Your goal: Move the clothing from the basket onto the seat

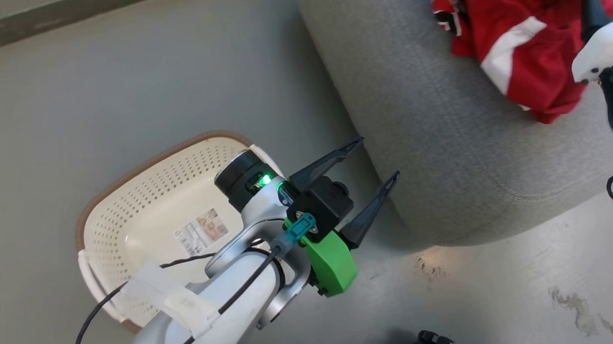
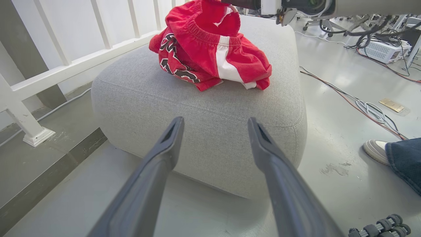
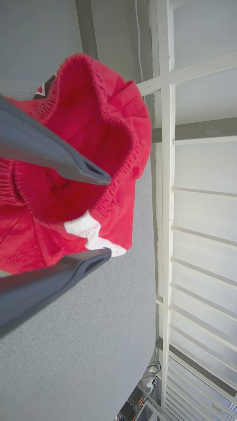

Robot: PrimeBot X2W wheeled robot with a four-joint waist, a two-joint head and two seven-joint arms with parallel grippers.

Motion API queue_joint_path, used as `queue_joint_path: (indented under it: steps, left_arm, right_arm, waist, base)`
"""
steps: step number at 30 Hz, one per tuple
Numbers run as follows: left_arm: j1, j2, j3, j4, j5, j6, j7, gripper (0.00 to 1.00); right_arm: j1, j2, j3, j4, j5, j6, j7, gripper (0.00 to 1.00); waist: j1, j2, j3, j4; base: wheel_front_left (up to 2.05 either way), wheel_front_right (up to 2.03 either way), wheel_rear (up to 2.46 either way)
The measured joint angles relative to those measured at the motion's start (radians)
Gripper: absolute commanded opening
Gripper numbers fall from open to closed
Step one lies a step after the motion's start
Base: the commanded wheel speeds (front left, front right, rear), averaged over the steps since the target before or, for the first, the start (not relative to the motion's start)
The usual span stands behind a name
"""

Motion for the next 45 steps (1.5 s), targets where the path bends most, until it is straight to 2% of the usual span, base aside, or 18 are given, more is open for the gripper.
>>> queue_joint_path:
  steps: [10, 14, 19, 34, 45]
  left_arm:
    - [0.038, 0.005, 0.031, 0.02, -0.021, 0.018, -0.035, 1.0]
    - [0.046, 0.004, 0.044, 0.031, -0.044, 0.021, -0.052, 1.0]
    - [0.067, 0.0, 0.083, 0.044, -0.063, 0.049, -0.082, 1.0]
    - [0.177, 0.03, 0.247, 0.095, -0.127, 0.168, -0.166, 1.0]
    - [0.271, 0.058, 0.353, 0.131, -0.177, 0.194, -0.202, 1.0]
  right_arm:
    - [0.044, -0.019, 0.004, -0.041, 0.0, 0.019, -0.014, 1.0]
    - [0.058, -0.034, -0.009, -0.064, 0.001, 0.021, -0.017, 1.0]
    - [0.087, -0.059, -0.022, -0.108, 0.006, 0.026, -0.023, 1.0]
    - [0.206, -0.007, -0.002, -0.287, 0.028, 0.044, -0.025, 1.0]
    - [0.367, 0.05, 0.003, -0.388, 0.046, 0.042, -0.026, 1.0]
  waist:
    - [0.0, 0.0, -0.071, -0.048]
    - [0.0, 0.0, -0.098, -0.051]
    - [-0.0001, 0.0, -0.143, -0.036]
    - [-0.0001, 0.0, -0.253, 0.133]
    - [-0.0001, 0.0, -0.329, 0.287]
  base:
    - [0.0, 0.0, 0.0]
    - [0.0, 0.0, 0.0]
    - [0.0, 0.0, 0.0]
    - [0.0, 0.0, 0.0]
    - [0.0, 0.0, 0.0]
